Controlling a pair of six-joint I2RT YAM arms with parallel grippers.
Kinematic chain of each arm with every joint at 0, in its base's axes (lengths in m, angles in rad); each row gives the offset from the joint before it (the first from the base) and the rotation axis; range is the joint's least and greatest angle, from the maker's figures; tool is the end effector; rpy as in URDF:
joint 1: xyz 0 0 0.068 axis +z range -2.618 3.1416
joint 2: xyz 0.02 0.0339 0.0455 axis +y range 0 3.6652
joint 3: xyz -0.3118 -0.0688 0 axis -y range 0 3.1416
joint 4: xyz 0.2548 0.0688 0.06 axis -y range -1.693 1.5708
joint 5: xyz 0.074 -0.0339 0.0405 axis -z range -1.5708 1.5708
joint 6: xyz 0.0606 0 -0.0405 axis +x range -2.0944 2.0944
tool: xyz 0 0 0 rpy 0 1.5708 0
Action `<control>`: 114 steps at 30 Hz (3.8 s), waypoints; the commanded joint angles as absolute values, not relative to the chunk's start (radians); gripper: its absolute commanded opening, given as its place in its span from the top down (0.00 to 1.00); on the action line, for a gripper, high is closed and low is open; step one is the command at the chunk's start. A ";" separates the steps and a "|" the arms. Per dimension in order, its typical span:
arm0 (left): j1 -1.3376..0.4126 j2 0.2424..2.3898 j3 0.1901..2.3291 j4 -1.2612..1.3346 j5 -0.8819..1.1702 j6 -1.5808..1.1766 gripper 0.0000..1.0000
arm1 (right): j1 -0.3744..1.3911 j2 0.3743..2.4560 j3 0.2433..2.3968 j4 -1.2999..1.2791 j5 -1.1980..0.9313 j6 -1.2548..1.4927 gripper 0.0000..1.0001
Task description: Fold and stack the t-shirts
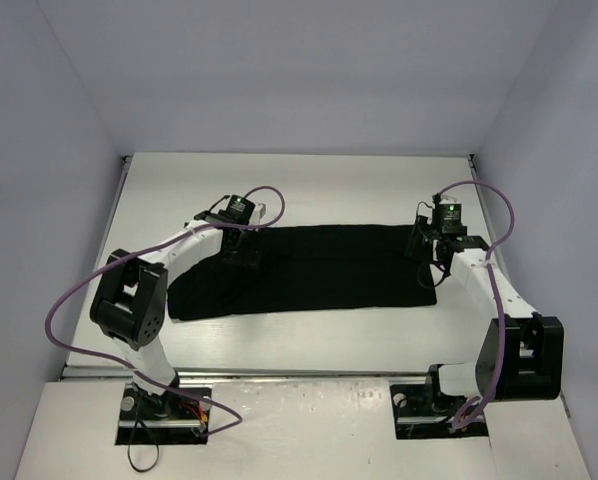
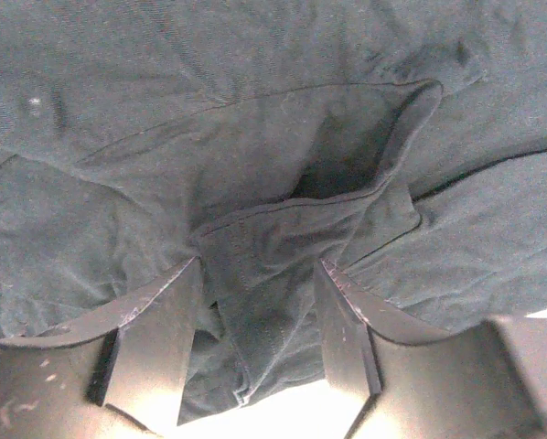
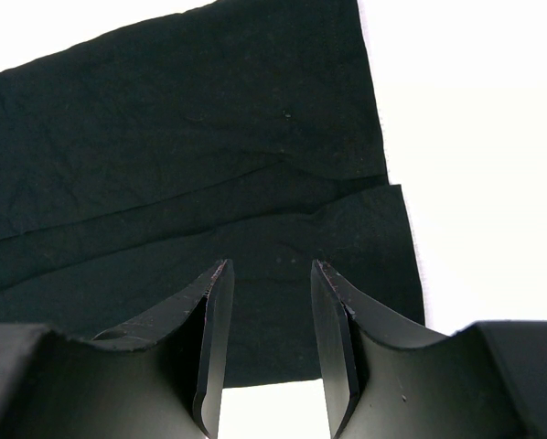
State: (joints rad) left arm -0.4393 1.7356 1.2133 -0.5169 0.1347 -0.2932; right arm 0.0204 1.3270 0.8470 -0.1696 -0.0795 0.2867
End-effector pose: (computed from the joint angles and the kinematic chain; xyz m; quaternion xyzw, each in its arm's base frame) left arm 0.3494 -0.1732 0.2304 0.0879 0.9588 -0.1545 0.2214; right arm 0.3053 0.0110 0.2703 0.1013 0.8895 0.1031 0.4335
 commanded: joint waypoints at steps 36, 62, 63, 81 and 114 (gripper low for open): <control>-0.085 1.753 1.391 -0.573 0.053 -0.383 0.56 | 0.028 1.631 1.152 -0.137 -0.018 0.281 0.62; -0.017 2.009 1.577 -0.566 0.095 -0.378 0.68 | -0.054 1.703 1.160 -0.099 -0.028 0.275 0.62; -0.017 2.008 1.578 -0.567 0.094 -0.377 0.71 | -0.058 1.706 1.160 -0.098 -0.028 0.275 0.62; -0.009 1.988 1.615 -0.567 0.106 -0.344 1.00 | -0.100 1.910 1.306 -0.079 -0.079 0.187 0.64; 0.098 2.110 1.805 -0.532 0.152 -0.273 0.59 | -0.165 1.923 1.387 -0.050 -0.081 0.176 0.71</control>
State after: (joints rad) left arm 0.0759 2.1790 1.7246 -0.5567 0.1670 -0.2971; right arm -0.1548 2.0069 1.3261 -0.0627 -0.1004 0.1781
